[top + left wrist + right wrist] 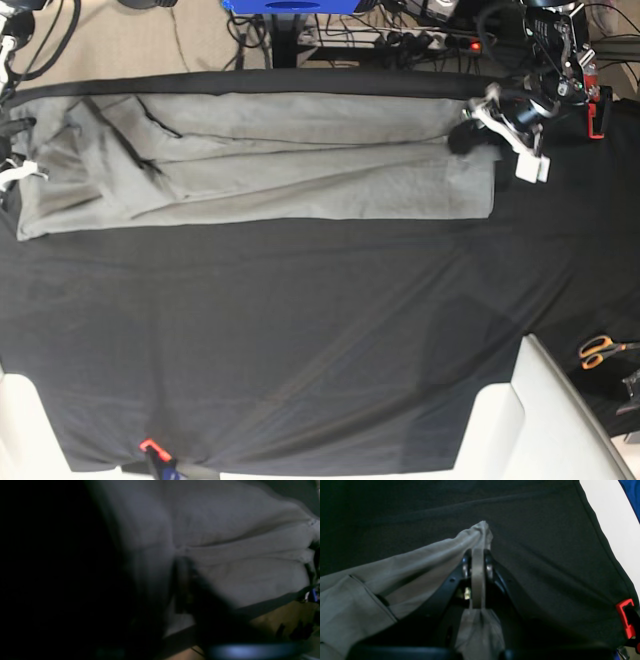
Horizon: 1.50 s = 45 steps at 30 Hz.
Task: Fold the T-shirt properly
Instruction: 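Release the shirt end with the left gripper and lift away, then grasp the shirt end with the left gripper and fold it toward the middle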
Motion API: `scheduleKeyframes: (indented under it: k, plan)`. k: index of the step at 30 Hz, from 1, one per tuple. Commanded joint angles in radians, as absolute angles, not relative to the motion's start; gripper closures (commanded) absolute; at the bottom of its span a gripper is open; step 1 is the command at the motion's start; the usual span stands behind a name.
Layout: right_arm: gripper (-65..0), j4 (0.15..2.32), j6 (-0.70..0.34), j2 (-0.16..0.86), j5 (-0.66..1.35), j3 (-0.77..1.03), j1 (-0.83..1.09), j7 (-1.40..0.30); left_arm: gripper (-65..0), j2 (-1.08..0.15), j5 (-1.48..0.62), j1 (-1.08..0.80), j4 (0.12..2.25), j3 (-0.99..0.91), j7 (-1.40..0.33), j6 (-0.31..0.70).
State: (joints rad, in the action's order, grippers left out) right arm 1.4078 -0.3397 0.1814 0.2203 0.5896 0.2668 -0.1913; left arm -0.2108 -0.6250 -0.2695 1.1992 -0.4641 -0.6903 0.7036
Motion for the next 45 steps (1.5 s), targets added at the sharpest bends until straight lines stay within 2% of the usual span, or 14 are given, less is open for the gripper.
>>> scheduleKeyframes:
  k: [1, 3, 6, 10, 14, 18, 22, 27, 33, 38, 45]
  plan:
    - [-0.9, 1.428, -0.340, 0.199, 0.229, 0.598, 0.263, -0.165, 0.0, -0.231, -0.624, -0.265, 1.207, -0.469, -0.690, 0.698]
    - [-0.9, 1.428, -0.340, 0.199, 0.229, 0.598, 0.263, -0.165, 0.0, -0.251, -0.607, -0.246, 1.205, -0.469, -0.657, 0.691]
    - [-0.9, 1.425, -0.340, 0.199, 0.229, 0.598, 0.265, -0.168, 0.0, -0.275, -0.539, -0.225, 1.218, -0.469, -0.584, 0.584]
    - [-0.9, 1.426, -0.340, 0.199, 0.229, 0.598, 0.265, -0.168, 0.0, -0.328, -0.443, -0.200, 1.222, -0.469, -0.552, 0.573]
    - [-0.9, 1.429, -0.340, 0.199, 0.229, 0.598, 0.271, -0.168, 0.0, -0.344, -0.295, -0.226, 1.334, -0.486, -0.550, 0.561]
    - [-0.9, 1.429, -0.340, 0.199, 0.229, 0.598, 0.271, -0.168, 0.0, -0.252, -0.068, -0.298, 1.561, -0.509, -0.552, 0.398]
    - [-0.9, 1.429, -0.340, 0.199, 0.229, 0.598, 0.266, -0.168, 0.0, -0.143, 0.170, -0.358, 1.741, -0.354, -0.556, 0.349]
    - [-0.9, 1.429, -0.340, 0.199, 0.229, 0.598, 0.263, -0.168, 0.0, -0.019, 0.433, -0.390, 1.770, -0.104, -0.556, 0.300]
    - [-0.9, 1.429, -0.340, 0.199, 0.229, 0.598, 0.263, -0.168, 0.0, 0.059, 0.524, -0.381, 1.759, 0.058, -0.562, 0.300]
    - [-0.9, 1.429, -0.340, 0.200, 0.229, 0.598, 0.263, -0.168, 0.0, 0.070, 0.535, -0.331, 1.701, 0.165, -0.670, 0.300]
    - [-0.9, 1.429, -0.340, 0.202, 0.231, 0.598, 0.263, -0.168, 0.0, 0.070, 0.535, -0.332, 1.690, 0.194, -0.671, 0.300]
